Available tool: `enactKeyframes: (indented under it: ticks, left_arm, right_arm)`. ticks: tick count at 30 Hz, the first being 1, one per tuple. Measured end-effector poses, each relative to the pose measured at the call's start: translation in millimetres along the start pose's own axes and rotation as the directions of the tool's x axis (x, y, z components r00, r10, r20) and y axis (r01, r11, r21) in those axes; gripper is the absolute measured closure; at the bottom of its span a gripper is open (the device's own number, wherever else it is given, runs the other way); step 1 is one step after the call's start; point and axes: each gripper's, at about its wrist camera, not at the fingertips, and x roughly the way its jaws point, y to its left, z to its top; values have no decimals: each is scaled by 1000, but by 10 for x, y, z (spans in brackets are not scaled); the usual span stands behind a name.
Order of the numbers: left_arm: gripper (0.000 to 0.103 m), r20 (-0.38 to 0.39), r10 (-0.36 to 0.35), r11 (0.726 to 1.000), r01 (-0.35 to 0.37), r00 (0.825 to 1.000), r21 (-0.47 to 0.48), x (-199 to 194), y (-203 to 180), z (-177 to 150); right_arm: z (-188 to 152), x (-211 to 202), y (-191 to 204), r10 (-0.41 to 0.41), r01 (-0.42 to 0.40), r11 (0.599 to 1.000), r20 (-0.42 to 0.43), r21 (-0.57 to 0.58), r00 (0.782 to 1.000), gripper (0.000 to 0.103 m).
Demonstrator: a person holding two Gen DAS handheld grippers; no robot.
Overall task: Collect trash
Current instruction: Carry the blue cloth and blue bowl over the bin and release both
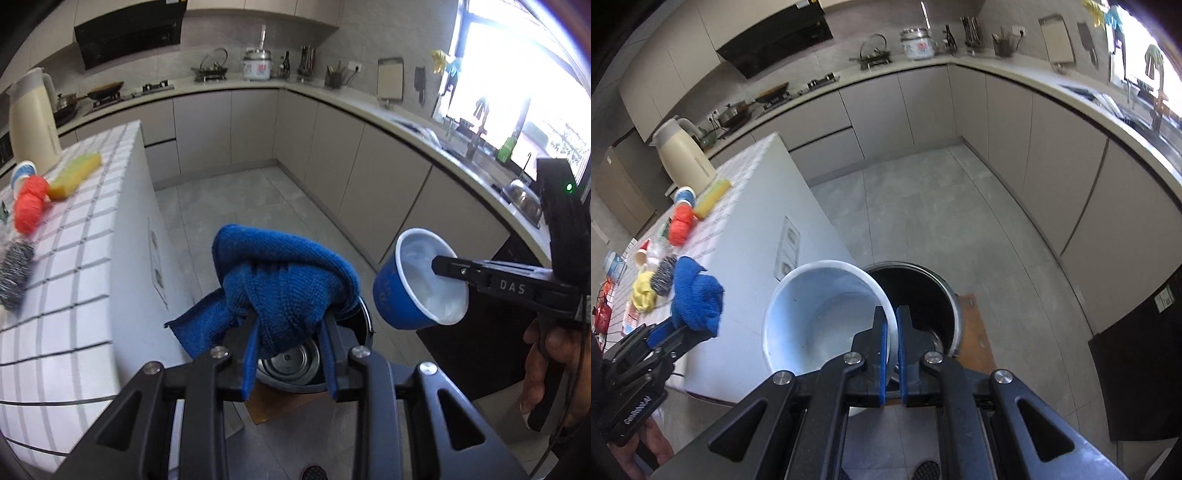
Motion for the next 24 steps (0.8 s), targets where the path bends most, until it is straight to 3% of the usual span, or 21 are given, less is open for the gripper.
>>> enactKeyframes:
  ticks: [10, 11, 12, 13, 14, 16, 20, 22, 24]
  left_arm:
    - [67, -120, 46, 998, -51, 992, -39, 694, -65, -234]
    - [60, -119, 55, 997, -61, 991, -48, 739, -41, -253]
    - [42, -112, 70, 995, -77, 991, -62, 788, 3, -276]
    - [33, -132, 94, 992, -104, 987, -73, 839, 33, -285]
    - [30, -154, 115, 988, -129, 981, -85, 895, 43, -291]
    - [30, -149, 149, 982, -164, 978, -97, 845, 65, -302]
    - [15, -138, 201, 973, -214, 970, -91, 673, 9, -298]
    - [13, -123, 196, 974, -208, 973, -92, 557, -31, -285]
    - [13, -108, 204, 973, -214, 973, -90, 435, -78, -237]
  right_arm:
    - [-25, 833, -387, 63, -69, 996, -107, -54, 992, 98]
    - [-19, 959, -405, 72, -80, 995, -129, -57, 989, 97]
    - [-16, 1059, -416, 78, -88, 994, -148, -62, 986, 97]
    - [-14, 1171, -413, 73, -87, 993, -167, -77, 983, 96]
    - [-24, 1317, -425, 45, -66, 992, -189, -106, 981, 91]
    - [-32, 1528, -535, -62, 36, 991, -215, -127, 975, 23]
    - [-14, 1491, -752, -143, 119, 986, -219, -121, 965, 18]
    - [23, 1347, -799, -150, 131, 985, -192, -110, 970, 2]
    - [66, 1199, -780, -141, 125, 987, -168, -103, 976, 0]
